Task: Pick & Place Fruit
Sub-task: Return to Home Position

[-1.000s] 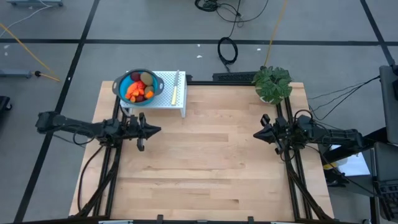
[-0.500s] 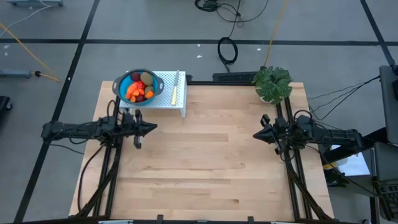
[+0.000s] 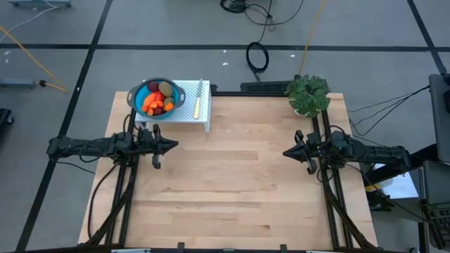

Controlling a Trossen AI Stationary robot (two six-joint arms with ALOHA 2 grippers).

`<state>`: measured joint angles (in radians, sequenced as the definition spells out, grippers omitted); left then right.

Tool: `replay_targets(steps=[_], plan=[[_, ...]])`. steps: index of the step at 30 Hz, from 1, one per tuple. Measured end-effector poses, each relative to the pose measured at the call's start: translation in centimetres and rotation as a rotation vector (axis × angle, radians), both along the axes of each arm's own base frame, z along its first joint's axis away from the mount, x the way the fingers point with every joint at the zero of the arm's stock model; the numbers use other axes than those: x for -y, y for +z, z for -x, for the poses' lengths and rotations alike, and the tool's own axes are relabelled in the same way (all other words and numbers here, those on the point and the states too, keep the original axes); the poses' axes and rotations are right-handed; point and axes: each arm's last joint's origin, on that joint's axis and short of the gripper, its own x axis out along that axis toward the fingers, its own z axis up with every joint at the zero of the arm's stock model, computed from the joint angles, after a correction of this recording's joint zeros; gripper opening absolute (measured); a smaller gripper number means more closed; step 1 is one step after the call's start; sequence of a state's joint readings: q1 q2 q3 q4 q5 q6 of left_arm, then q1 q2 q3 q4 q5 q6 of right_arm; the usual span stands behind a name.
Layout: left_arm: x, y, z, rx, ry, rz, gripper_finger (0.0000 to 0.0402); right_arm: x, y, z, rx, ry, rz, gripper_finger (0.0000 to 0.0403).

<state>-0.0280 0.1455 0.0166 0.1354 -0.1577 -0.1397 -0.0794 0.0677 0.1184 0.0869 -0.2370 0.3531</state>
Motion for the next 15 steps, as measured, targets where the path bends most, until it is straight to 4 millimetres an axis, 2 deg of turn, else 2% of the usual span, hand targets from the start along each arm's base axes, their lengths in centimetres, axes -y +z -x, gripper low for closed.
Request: replay_targets(steps=[15], plan=[[-0.01, 0.01, 0.00, 0.000, 0.001, -0.003, 0.0012, 0.00, -0.16, -0.01, -0.017, 0.000, -0.002, 0.0000]])
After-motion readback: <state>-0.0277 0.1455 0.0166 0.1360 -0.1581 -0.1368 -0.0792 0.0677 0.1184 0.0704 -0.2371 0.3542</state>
